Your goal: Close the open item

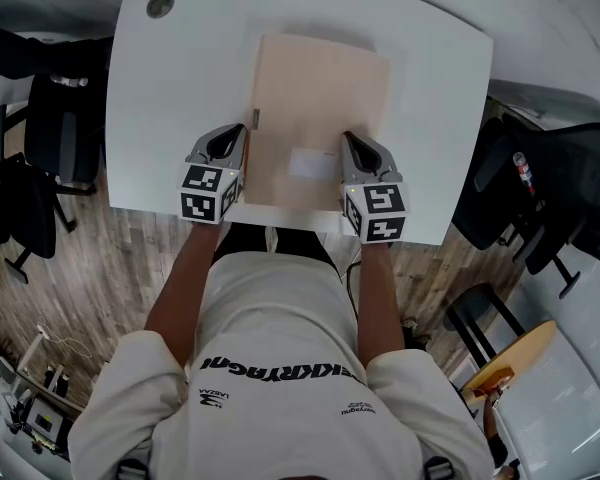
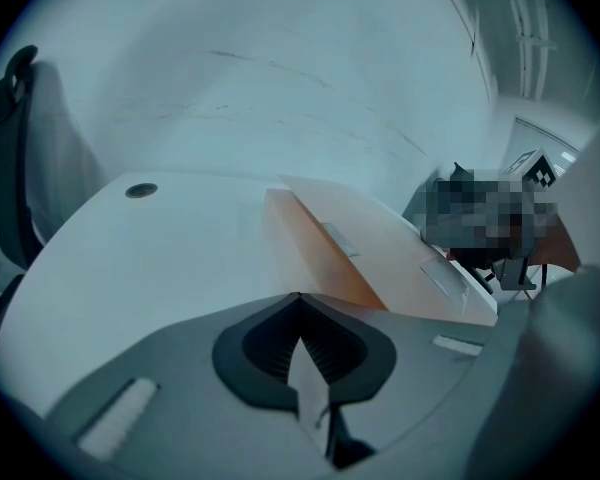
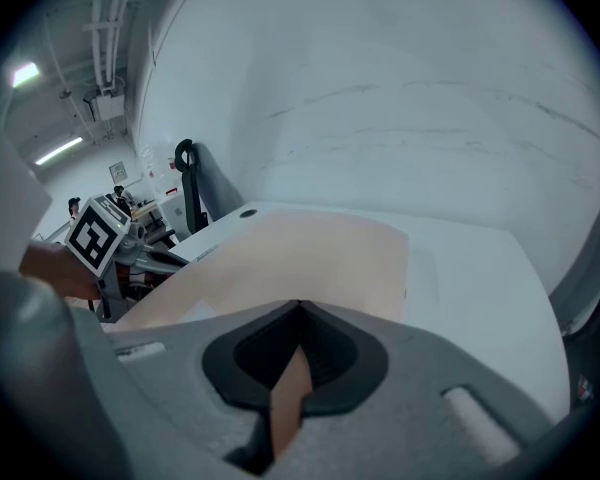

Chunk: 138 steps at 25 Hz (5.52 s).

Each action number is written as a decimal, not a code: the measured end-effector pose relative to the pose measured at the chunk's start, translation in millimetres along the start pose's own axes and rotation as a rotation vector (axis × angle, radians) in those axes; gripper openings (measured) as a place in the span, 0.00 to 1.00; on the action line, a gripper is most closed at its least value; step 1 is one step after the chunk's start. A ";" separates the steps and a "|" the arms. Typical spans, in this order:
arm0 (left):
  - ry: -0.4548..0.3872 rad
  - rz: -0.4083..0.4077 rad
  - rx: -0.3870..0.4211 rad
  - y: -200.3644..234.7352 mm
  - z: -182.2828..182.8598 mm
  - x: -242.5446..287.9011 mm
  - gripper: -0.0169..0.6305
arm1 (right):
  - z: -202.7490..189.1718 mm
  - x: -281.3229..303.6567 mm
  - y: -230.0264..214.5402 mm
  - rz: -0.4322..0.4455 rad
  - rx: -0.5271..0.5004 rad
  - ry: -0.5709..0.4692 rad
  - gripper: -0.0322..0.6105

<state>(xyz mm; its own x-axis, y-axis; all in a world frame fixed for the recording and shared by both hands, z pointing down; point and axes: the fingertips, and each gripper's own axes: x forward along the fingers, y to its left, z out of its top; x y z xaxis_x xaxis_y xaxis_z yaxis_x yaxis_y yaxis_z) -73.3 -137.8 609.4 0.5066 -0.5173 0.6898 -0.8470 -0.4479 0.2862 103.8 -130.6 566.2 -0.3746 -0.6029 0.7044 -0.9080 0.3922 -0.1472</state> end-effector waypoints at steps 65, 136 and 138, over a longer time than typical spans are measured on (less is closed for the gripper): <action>0.018 -0.017 0.018 -2.5 2.1 3.3 0.03 | -3.8 38.4 39.6 -0.010 -0.232 0.198 0.05; -0.436 0.022 0.224 -131.7 123.4 -143.7 0.03 | 99.1 -130.5 59.1 -0.017 -0.006 -0.399 0.05; -0.447 0.023 0.236 -133.2 127.1 -146.7 0.03 | 101.9 -134.1 60.3 -0.017 -0.008 -0.410 0.05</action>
<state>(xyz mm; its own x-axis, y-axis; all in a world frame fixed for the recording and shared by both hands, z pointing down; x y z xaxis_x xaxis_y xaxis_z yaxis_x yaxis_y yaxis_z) -14.3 -94.9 385.6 0.5509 -0.7676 0.3275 -0.8258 -0.5582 0.0805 80.2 -96.9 392.2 -0.4050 -0.8358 0.3708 -0.9137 0.3845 -0.1313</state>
